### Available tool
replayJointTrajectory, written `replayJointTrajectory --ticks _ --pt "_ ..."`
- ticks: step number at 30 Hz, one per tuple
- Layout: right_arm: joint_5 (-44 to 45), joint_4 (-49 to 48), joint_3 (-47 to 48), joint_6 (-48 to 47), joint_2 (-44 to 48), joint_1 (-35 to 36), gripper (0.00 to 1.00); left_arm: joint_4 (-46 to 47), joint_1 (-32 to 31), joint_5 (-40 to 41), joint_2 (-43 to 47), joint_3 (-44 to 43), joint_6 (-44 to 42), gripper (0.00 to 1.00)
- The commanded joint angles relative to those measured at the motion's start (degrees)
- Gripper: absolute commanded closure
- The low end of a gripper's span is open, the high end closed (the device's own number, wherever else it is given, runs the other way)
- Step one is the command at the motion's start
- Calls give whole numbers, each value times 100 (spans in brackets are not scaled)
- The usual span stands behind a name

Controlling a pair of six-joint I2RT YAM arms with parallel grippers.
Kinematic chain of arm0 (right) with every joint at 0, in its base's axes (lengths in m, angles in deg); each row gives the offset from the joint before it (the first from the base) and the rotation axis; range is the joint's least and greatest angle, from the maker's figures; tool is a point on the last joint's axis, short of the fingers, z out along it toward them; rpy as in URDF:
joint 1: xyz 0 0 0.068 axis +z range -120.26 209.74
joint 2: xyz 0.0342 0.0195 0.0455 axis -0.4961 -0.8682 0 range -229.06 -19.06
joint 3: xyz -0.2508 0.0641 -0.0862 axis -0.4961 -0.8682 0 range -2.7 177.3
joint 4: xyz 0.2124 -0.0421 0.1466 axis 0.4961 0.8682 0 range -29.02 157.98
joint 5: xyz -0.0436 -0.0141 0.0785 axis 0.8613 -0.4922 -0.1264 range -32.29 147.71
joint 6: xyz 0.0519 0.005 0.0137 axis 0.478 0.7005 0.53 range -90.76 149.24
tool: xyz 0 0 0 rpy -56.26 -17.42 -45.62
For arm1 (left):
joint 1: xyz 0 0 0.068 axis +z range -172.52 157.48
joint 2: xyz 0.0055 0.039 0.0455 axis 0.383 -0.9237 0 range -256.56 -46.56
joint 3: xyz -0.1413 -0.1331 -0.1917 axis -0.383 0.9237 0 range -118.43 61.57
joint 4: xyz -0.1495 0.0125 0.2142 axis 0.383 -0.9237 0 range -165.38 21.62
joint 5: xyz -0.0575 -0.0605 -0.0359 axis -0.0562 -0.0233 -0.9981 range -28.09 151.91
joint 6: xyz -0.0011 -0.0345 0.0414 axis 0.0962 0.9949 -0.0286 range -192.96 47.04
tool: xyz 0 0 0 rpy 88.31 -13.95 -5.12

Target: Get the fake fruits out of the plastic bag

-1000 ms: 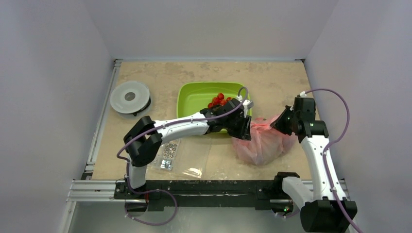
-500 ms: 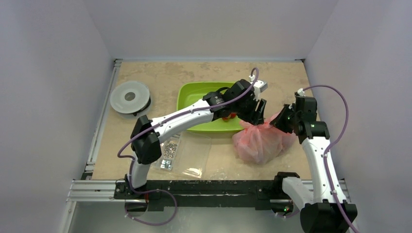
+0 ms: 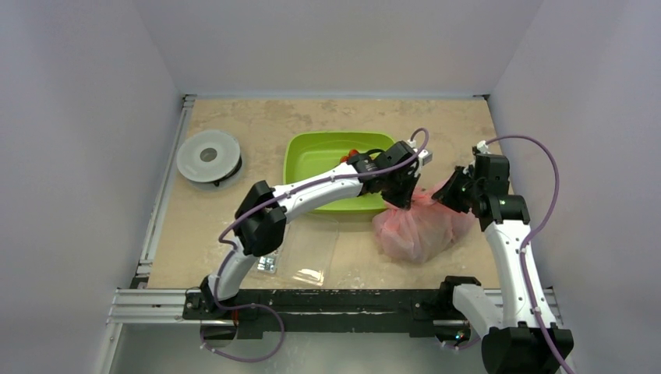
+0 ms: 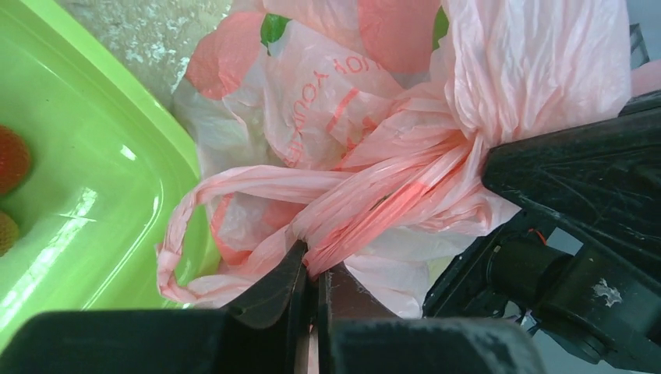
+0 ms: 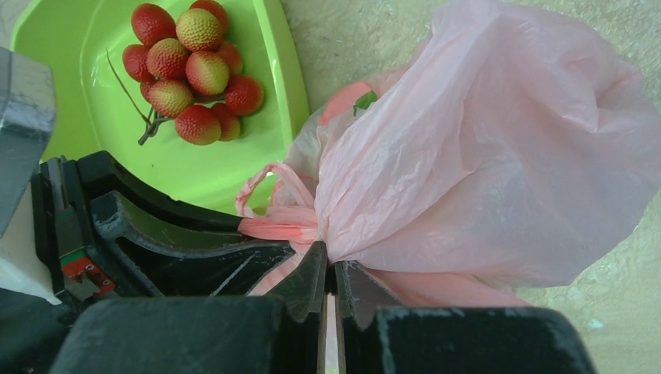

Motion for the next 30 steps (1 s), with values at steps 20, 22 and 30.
replayJointTrajectory --ticks 20,22,30 --pt "1889 -277 682 -60 -284 -29 100 1880 97 274 2148 2779 1132 100" --pt "1762 -286 656 -62 -261 -35 100 1758 93 267 2069 2661 1138 100" --pt "2575 -103 918 273 -141 -35 100 2091 79 298 2326 3180 1375 100"
